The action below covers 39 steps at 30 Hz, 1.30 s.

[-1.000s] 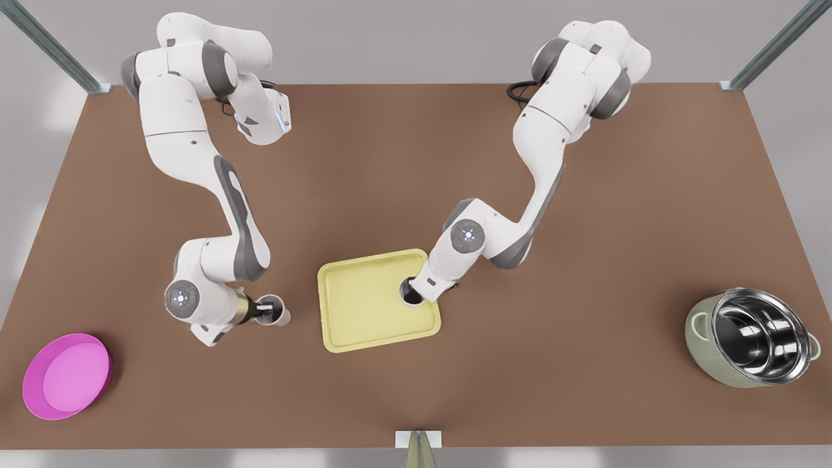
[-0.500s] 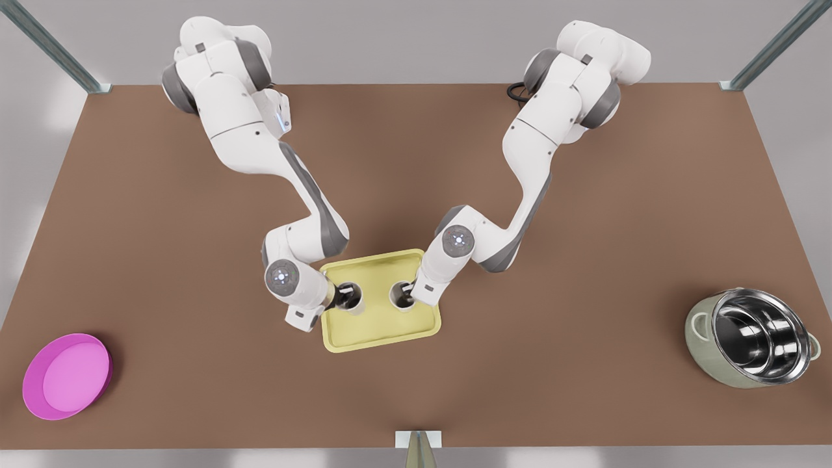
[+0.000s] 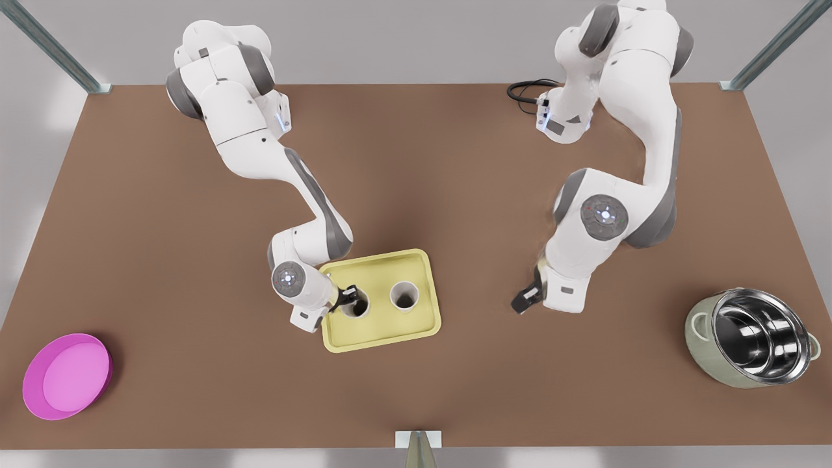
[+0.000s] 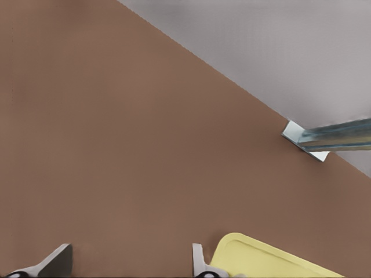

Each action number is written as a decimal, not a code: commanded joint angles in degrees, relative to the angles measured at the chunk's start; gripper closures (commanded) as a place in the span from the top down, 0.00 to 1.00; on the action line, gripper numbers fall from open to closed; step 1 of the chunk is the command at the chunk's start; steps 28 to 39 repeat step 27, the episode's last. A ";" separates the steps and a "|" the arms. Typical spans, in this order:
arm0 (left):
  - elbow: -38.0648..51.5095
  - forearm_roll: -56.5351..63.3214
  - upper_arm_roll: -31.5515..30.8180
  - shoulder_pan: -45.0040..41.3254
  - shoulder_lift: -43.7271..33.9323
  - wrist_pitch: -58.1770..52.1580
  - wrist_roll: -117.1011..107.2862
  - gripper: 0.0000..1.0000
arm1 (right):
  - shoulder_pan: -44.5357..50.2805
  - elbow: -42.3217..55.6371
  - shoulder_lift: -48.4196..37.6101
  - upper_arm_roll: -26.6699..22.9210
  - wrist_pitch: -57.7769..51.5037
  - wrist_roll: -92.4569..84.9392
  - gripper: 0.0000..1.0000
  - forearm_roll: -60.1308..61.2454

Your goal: Use both arms to respectively pick up the white IKEA cups from the middle-left and middle-right positions, then place the white IKEA cups onto the middle-middle tray, ensuring that the cups remain upright and do not tip over

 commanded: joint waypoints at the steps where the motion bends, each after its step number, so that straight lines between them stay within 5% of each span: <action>1: 0.42 4.92 0.29 3.07 -2.39 -24.46 37.85 1.00 | -0.10 -0.01 -0.08 -0.04 0.21 0.52 1.00 0.08; 3: -16.28 4.39 4.33 3.95 -15.40 -15.13 54.73 1.00 | -0.10 -0.01 -0.08 -0.04 0.12 0.52 1.00 0.08; 4: -11.54 3.87 3.71 3.95 -13.56 -24.98 54.82 1.00 | -0.18 0.17 -0.08 -0.13 0.21 0.78 1.00 0.16; 9: -11.45 -5.19 3.89 7.11 -12.58 -26.21 54.91 1.00 | -0.54 0.61 -3.33 -0.04 -3.47 0.52 1.00 0.78; 12: -11.62 -5.10 3.80 7.90 -12.32 -27.09 55.00 1.00 | -1.06 0.87 -9.13 -0.22 -14.63 0.78 1.00 0.78; 15: -11.62 -5.19 3.80 7.99 -12.06 -26.92 54.91 1.00 | -1.24 3.51 -11.59 -7.51 -26.95 -0.27 1.00 -15.29; 19: -11.54 -5.01 3.80 8.08 -12.06 -26.04 54.82 1.00 | -5.19 17.39 -16.69 -12.61 -43.82 -0.45 1.00 -16.18; 23: -11.54 -5.02 3.80 7.99 -11.97 -25.95 54.82 1.00 | -17.41 2.03 -33.29 -0.13 -42.78 0.52 1.00 -17.24; 39: -11.45 -5.10 3.80 7.90 -11.88 -25.95 54.82 1.00 | -18.91 -1.85 -36.65 0.31 -41.98 0.61 1.00 -16.97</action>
